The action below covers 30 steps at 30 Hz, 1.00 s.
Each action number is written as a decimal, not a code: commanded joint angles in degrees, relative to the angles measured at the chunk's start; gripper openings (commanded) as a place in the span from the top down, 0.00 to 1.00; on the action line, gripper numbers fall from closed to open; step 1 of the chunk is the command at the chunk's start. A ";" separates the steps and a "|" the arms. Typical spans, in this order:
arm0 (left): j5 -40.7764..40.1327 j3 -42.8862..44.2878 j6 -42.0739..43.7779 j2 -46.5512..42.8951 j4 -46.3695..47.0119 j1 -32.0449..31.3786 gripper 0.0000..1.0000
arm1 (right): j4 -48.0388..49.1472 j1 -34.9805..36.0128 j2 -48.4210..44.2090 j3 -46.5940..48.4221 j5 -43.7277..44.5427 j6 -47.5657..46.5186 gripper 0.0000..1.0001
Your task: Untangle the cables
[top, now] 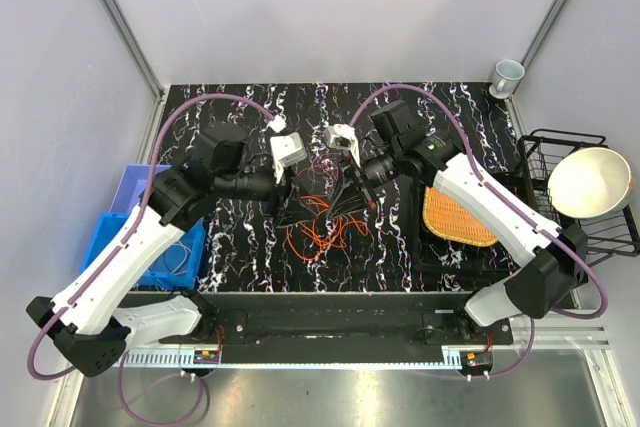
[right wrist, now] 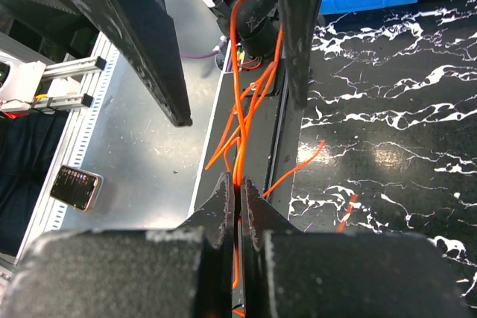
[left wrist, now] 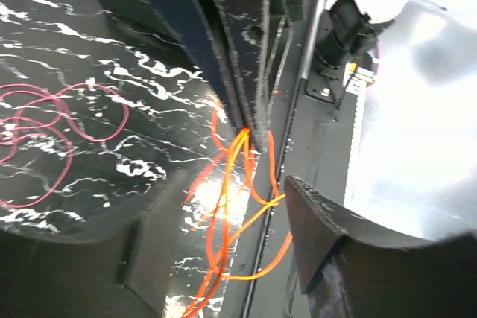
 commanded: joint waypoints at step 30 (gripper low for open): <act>-14.72 -3.90 -8.26 0.08 7.81 -6.91 1.00 | 14.84 0.34 -4.84 -5.33 11.50 13.10 0.59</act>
